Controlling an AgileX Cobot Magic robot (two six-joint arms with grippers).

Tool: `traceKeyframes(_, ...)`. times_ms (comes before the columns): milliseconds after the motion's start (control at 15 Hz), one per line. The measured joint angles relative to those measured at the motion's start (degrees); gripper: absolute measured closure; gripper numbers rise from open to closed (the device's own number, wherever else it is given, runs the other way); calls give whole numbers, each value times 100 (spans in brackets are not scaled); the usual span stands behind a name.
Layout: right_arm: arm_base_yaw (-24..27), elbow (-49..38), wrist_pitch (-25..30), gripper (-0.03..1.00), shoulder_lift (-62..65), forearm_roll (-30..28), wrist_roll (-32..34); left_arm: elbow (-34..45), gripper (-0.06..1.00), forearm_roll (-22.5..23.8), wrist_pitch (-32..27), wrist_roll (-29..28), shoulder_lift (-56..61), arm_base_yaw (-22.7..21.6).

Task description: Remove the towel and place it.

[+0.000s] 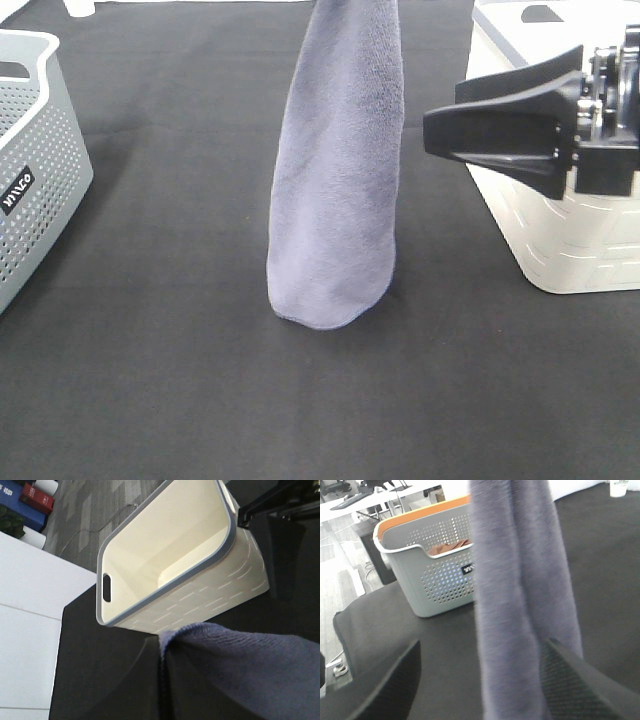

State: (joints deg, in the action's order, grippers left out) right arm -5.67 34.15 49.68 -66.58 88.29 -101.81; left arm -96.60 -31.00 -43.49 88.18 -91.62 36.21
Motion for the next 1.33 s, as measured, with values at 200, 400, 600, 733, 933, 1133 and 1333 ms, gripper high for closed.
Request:
traceKeyframes(200,0,86,46,31,-258,246,-269,0,94,-659,-115,567,0,0)
traceKeyframes(400,0,183,464,31,-441,395,-292,0,94,-1037,-172,877,0,0)
traceKeyframes(600,0,183,928,31,-476,424,-155,0,94,-1215,-155,951,0,0)
traceKeyframes(733,0,189,1358,33,-476,350,183,0,94,-1226,-155,968,0,0)
traceKeyframes(933,0,201,1759,35,-476,69,401,0,94,-1249,-155,974,0,0)
traceKeyframes(1133,0,201,1140,36,-544,103,189,0,94,-1484,-149,980,0,0)
traceKeyframes(1333,0,206,1014,36,-1077,688,-447,0,94,-1501,-149,1066,0,0)
